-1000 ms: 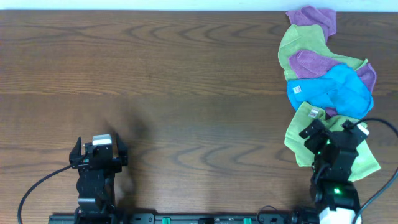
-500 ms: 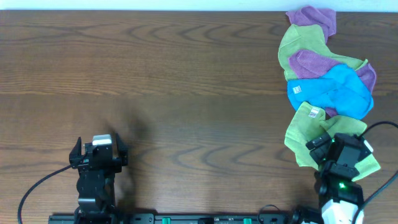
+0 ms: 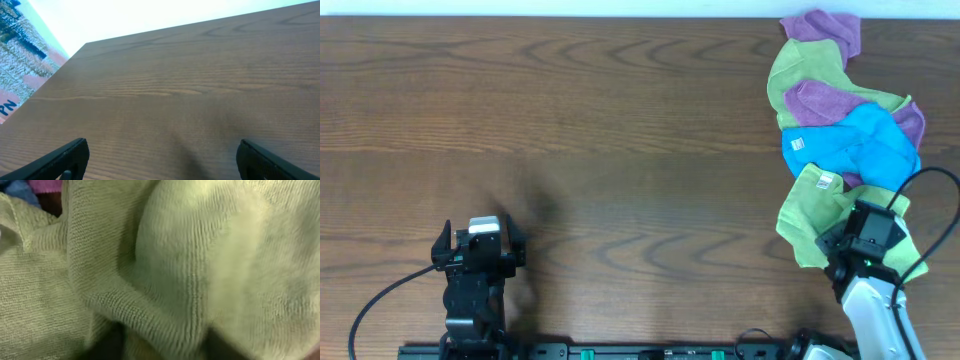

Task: Fold the cloth
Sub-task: 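Reach right gripper to the lime-green cloth in the pile and grasp it, then lift the green cloth with right gripper and carry it leftward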

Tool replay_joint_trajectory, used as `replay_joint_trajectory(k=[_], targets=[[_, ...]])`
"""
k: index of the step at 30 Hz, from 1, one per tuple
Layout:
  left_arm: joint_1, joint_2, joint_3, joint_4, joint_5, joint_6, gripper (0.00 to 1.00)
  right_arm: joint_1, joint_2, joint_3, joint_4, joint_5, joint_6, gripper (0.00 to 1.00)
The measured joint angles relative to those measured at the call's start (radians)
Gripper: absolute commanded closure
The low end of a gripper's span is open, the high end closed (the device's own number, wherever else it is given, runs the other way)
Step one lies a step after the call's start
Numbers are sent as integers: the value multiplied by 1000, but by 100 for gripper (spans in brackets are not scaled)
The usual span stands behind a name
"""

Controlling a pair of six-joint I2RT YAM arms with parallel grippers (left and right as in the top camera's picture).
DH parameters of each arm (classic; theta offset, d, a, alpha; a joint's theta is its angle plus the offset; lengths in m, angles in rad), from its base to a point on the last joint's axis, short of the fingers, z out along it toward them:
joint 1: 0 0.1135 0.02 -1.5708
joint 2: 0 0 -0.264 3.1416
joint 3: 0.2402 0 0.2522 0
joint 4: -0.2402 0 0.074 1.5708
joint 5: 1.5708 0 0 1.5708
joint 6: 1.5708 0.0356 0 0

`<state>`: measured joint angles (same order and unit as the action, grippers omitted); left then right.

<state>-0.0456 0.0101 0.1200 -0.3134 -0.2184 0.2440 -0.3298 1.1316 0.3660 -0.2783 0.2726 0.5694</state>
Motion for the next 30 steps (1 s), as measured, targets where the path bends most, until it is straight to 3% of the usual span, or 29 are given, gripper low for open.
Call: replay_joint_trajectory(k=[5,14,20,27,30], targets=[[0,0,0,0,0,0,5,0,-2,73,-63,-67,-1,99],[0,0,0,0,-3,0,5,55,-35,539,-277,-318,-124,99],[0,0,0,0,-3,0,4,249,-42,735,-315,-460,-174,99],[0,0,0,0,-3,0,5,608,-34,752,-317,-575,-253,99],[0,0,0,0,-3,0,5,679,-9,753,-314,-572,-275,99]])
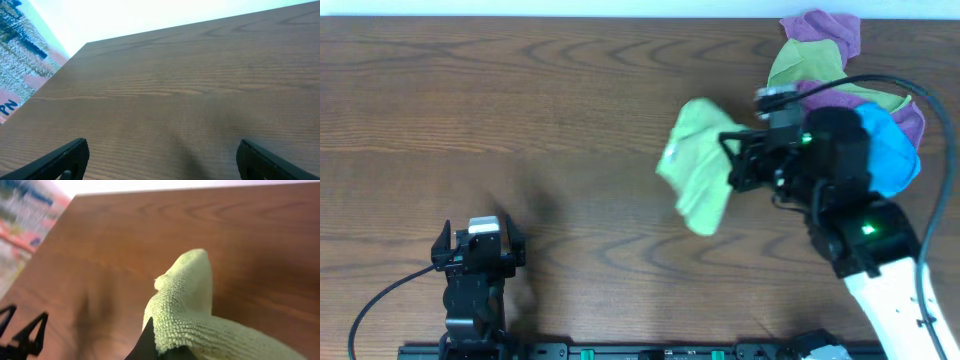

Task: Fold the cloth
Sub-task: 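Lift the green cloth with right gripper and carry it leftward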

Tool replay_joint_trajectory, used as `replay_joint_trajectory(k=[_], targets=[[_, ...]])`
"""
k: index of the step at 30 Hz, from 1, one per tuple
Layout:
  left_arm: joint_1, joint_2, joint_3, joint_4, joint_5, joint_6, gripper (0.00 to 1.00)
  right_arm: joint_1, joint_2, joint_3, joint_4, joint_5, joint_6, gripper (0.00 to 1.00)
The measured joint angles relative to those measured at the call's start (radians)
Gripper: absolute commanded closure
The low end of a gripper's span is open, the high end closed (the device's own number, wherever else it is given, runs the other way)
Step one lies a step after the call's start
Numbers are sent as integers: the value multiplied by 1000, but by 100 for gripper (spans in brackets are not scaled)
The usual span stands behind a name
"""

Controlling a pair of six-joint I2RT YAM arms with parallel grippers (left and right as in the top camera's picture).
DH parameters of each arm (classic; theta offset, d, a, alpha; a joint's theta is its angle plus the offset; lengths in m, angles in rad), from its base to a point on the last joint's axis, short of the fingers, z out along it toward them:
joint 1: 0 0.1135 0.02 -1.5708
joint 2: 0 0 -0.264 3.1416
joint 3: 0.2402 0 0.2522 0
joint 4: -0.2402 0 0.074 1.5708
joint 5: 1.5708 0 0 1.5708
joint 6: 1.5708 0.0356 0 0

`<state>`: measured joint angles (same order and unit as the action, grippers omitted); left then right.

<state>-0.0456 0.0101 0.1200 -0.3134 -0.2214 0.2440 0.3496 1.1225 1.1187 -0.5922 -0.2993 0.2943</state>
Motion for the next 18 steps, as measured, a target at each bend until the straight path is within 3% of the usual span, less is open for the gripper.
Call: replay_joint_trajectory(k=[5,10,18], targets=[[0,0,0,0,0,0,5,37,133,0,81,-4,-18,99],[0,0,0,0,0,0,5,55,319,33,290,-53,-13,99],[0,0,0,0,0,0,5,65,570,308,298,38,-14,99]])
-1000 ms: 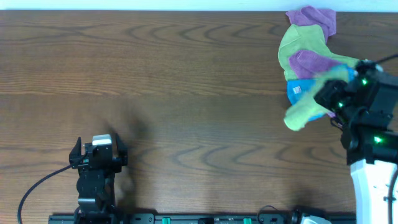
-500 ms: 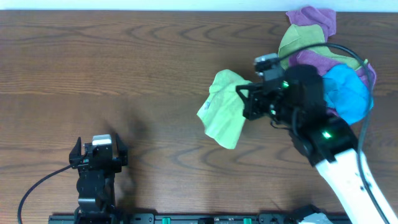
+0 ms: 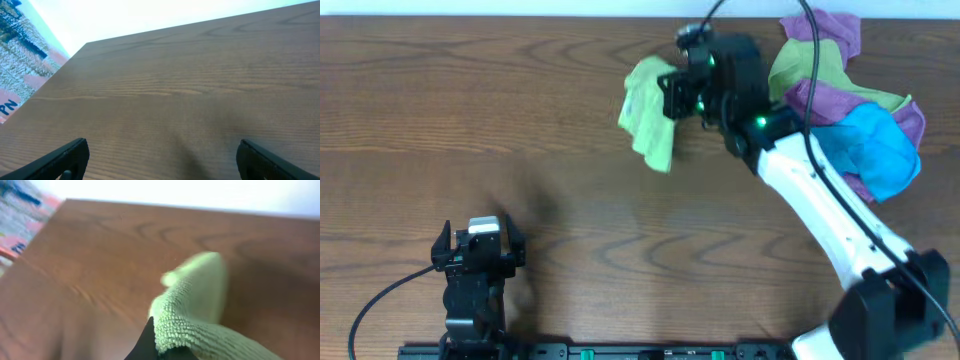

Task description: Fold the cloth

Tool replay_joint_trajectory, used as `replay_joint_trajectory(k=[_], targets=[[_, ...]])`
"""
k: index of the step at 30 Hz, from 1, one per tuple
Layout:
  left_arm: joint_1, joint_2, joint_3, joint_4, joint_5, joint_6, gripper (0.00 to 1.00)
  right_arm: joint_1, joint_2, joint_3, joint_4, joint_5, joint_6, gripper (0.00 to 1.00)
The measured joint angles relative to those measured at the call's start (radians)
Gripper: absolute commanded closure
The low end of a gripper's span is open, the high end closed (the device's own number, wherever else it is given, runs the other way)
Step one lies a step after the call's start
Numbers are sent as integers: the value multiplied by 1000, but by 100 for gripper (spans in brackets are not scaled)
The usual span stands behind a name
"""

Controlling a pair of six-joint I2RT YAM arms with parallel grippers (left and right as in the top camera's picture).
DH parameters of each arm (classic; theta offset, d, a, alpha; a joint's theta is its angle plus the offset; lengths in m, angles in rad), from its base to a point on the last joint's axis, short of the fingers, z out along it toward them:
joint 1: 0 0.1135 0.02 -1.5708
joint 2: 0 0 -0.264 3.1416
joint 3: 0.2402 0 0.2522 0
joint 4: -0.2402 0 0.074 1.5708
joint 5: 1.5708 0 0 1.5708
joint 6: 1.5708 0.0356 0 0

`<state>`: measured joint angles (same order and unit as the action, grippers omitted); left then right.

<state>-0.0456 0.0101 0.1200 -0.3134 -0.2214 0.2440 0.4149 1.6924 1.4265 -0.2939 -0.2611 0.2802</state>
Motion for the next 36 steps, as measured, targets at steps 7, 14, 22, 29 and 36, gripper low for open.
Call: replay_joint_trajectory(k=[7,14,22,29,36], targets=[[0,0,0,0,0,0,4,88,29,146,-4,-15,0,99],[0,0,0,0,0,0,5,150,34,179,-269,98,-20,2],[0,0,0,0,0,0,4,116,123,179,-465,356,-56,1],[0,0,0,0,0,0,5,143,134,179,-578,250,-178,1],[0,0,0,0,0,0,5,294,134,158,-587,240,-305,3]])
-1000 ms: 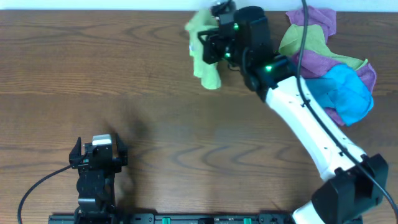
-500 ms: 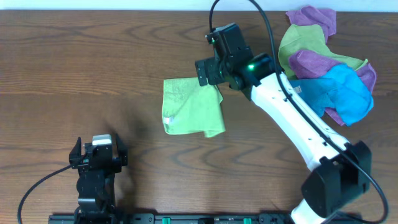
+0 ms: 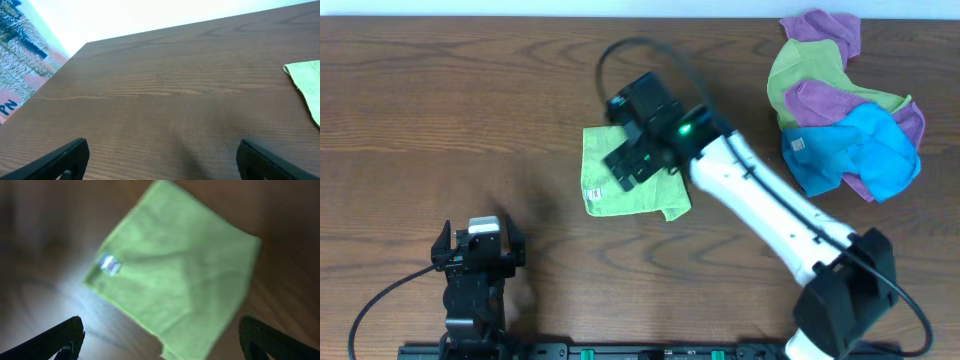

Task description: Fold the cloth

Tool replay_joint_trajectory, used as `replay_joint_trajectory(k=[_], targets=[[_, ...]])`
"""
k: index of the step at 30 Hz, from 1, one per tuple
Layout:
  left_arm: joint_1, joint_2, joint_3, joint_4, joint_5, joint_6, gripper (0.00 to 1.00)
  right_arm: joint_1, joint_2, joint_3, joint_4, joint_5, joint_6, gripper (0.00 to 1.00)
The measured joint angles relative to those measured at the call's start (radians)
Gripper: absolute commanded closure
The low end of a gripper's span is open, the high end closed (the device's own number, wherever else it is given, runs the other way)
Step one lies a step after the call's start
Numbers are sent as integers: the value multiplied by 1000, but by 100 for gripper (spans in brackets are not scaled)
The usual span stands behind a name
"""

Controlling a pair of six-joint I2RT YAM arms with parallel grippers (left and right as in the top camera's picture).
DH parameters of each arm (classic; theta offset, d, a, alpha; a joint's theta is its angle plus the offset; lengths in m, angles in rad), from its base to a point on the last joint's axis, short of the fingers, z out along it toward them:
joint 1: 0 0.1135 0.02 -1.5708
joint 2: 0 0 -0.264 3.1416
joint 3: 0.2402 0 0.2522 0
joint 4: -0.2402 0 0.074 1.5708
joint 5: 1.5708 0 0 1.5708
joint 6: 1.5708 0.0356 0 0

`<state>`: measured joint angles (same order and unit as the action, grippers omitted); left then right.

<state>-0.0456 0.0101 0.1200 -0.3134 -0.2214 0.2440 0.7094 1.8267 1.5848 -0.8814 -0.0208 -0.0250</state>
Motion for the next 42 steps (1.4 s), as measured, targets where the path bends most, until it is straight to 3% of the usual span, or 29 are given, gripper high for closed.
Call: replay_joint_trajectory(k=[4,15,30,34,38,39,42], targets=[[0,0,0,0,0,0,5,26,16,-41,0,17,-25,12],[0,0,0,0,0,0,4,95,136,-63,58,-33,-87,14],[0,0,0,0,0,0,5,191,255,-68,220,-66,-101,31],[0,0,0,0,0,0,4,191,287,-68,229,-68,-109,52],[0,0,0,0,0,0,5,191,301,-69,240,-69,-111,86],[0,0,0,0,0,0,5,191,301,-69,243,-70,-108,99],[0,0,0,0,0,0,5,191,301,-69,249,-70,-103,99]])
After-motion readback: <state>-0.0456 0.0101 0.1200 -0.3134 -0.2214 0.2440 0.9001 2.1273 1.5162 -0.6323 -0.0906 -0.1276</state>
